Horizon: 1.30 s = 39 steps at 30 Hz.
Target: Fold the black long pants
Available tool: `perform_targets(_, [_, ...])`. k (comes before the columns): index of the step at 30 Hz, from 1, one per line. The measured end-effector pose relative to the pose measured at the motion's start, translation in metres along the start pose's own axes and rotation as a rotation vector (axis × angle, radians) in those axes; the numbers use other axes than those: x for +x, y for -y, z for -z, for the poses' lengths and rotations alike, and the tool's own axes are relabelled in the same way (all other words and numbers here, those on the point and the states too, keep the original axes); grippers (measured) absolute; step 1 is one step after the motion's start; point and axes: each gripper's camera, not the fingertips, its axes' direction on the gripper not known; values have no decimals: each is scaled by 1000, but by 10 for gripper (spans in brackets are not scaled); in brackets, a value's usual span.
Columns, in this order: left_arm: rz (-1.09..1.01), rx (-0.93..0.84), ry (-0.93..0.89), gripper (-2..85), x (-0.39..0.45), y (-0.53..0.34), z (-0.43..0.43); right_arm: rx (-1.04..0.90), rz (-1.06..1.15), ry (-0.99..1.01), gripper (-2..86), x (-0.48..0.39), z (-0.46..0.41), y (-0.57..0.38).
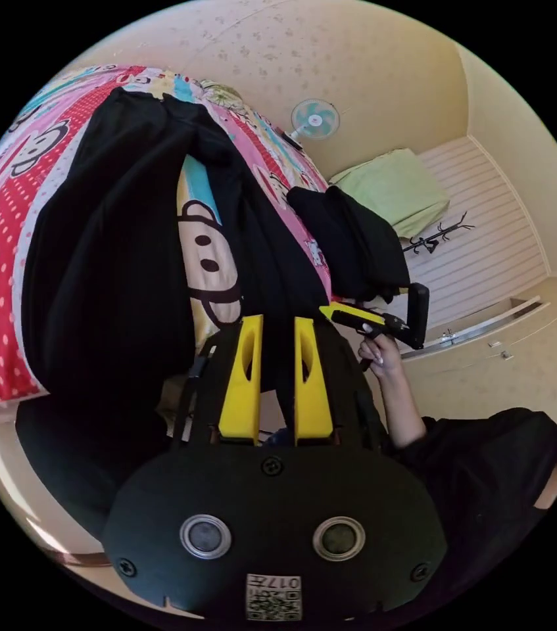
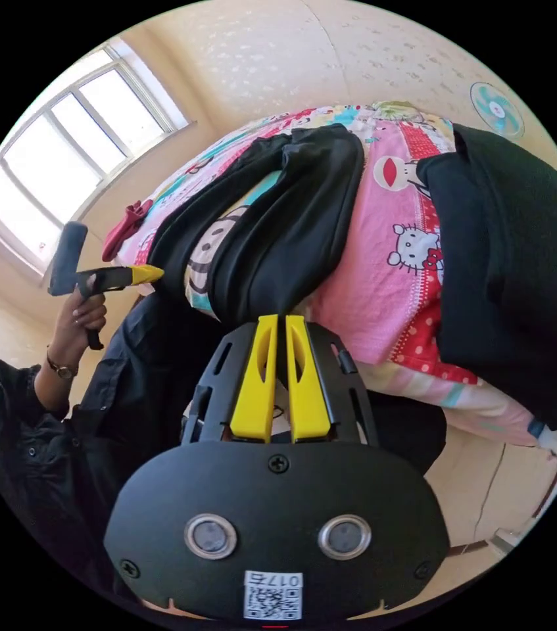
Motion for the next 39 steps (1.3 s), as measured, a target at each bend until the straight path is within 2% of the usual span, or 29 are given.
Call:
perform_targets(3, [22,-79,76,100,-3,31,-54,-95,37,-151,35,-10,-12,3])
perform_targets(5, [92,-116,86,75,-11,39,-91,-120,-101,-168,39,4,-13,0])
perform_targets(7, [135,-68,124,34,-13,32,-87,-117,-193,-123,45,19,-8,-4])
perform_targets(11, [127,-32,-83,10,-14,7,-45,-3,-240,-49,66,39,19,-16])
perform_targets(15, [140,-75,119,20,-21,-13,-11,102,-217,-13,70,36,35,-22])
perform_targets(16, [171,-116,122,27,-33,-18,-7,119,-201,-5,70,31,36,-21])
perform_targets(18, [203,-45,54,35,-46,-30,17,141,-156,40,71,17,35,-17])
perform_targets(20, [212,116,-25,52,-58,-44,61,154,-68,151,74,-8,32,-8])
perform_targets(23, [295,249,38,78,-83,-50,110,108,50,242,79,-48,17,15])
perform_targets(25, [326,274,54,98,-100,-42,130,80,143,256,82,-76,7,32])
perform_targets(27, [327,277,54,101,-111,-28,143,67,224,224,86,-102,-4,52])
perform_targets(30, [321,258,94,104,-119,-4,150,75,234,130,96,-126,-29,86])
perform_targets(34, [279,214,93,105,-116,22,139,-123,235,56,74,-129,-101,114])
perform_targets(36, [259,179,85,104,-116,29,132,-138,338,22,46,-133,-91,107])
perform_targets(39, [227,143,132,101,-119,32,129,-203,333,-34,37,-125,-65,95])
